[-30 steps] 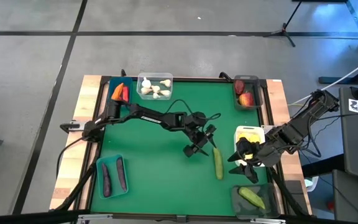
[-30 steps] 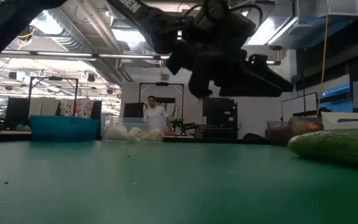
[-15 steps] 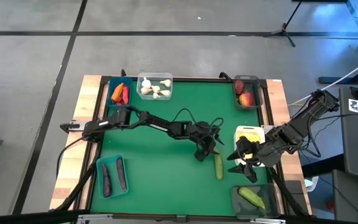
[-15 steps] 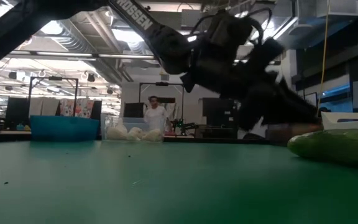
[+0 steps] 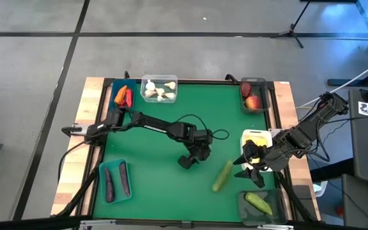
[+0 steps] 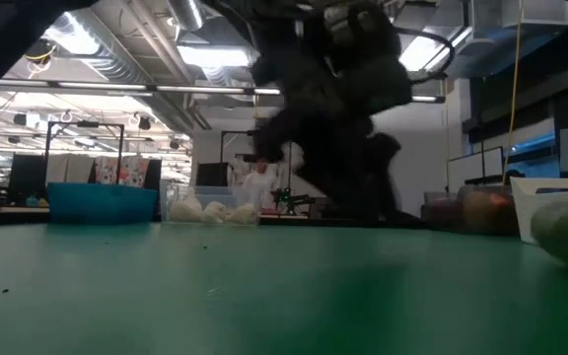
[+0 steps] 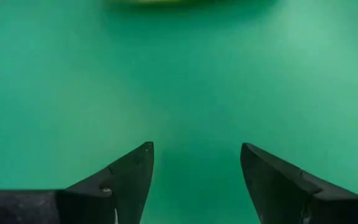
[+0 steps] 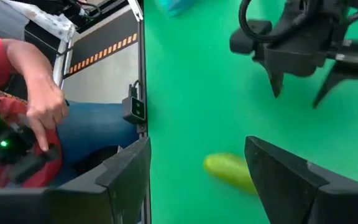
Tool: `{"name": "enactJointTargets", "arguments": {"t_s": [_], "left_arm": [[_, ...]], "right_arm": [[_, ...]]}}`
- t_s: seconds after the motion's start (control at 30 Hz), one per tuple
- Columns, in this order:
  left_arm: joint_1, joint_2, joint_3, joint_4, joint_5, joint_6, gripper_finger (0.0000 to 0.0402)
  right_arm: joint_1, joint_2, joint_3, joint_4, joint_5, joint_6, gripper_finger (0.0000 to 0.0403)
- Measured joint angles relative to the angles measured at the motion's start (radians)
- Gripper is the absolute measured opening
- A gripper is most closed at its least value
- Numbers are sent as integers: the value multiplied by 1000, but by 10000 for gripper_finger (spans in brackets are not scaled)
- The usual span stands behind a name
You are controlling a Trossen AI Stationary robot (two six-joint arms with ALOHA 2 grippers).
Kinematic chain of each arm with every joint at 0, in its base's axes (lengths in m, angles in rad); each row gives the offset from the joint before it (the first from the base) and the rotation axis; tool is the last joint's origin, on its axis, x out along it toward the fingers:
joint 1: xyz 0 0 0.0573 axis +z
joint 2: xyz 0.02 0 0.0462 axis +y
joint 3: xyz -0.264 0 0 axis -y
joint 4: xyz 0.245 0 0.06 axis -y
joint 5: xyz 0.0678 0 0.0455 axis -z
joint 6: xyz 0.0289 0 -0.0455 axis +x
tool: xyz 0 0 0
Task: Sort produce into baskets
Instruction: Put the green cucumber into the bottom black bin
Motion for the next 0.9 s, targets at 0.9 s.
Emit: {"name": "enactJointTargets", "arguments": {"t_s": [0.9], "left_arm": [[-20,-364,-1,-492,-11,-168,237]], "right_arm": [[-21,541,-1,-92,-285,-85,259]]}}
